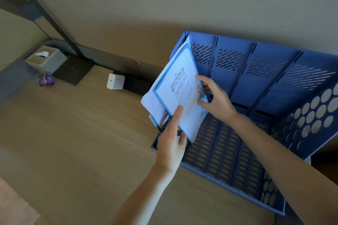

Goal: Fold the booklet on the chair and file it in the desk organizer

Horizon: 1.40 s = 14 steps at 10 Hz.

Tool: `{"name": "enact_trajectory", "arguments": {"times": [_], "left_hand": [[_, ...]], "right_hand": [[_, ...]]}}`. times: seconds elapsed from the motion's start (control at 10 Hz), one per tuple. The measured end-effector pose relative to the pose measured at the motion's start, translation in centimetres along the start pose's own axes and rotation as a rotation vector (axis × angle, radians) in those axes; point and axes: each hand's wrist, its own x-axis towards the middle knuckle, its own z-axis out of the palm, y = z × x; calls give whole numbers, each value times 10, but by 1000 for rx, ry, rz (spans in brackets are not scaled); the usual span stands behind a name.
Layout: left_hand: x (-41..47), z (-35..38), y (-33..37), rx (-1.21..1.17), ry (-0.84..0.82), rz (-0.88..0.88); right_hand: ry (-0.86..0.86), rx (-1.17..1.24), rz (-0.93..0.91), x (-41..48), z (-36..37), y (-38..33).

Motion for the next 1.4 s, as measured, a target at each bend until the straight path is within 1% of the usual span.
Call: {"name": "enact_trajectory", "arguments": {"times": [0.2,0.4,0.6,0.8,1.1,1.2,1.3,1.4], "left_hand": [[-2,1,0,-6,15,10],[-6,2,0,15,7,-12],[-9,5,4,17,-56,-39],[-8,3,10,23,-91,-50],[-16,-21,21,127,-90,34],[-21,-35,27,130,-87,25],[-30,-51,31,97,-53,76],[-38,-70,34,156,-36,148]], "right_hand": [[-33,-11,-3,2,2,3],[-20,-22,17,-8,7,3],[-11,-83,33,-21,9,-4],[9,-76,86,-33,8,-14],[82,-120,117,-56,-2,-35],[128,-152,126,-68,-5,-52],[186,-185,117,-86,-9,-67],[262,-237,120,-107,-8,-89]]}}
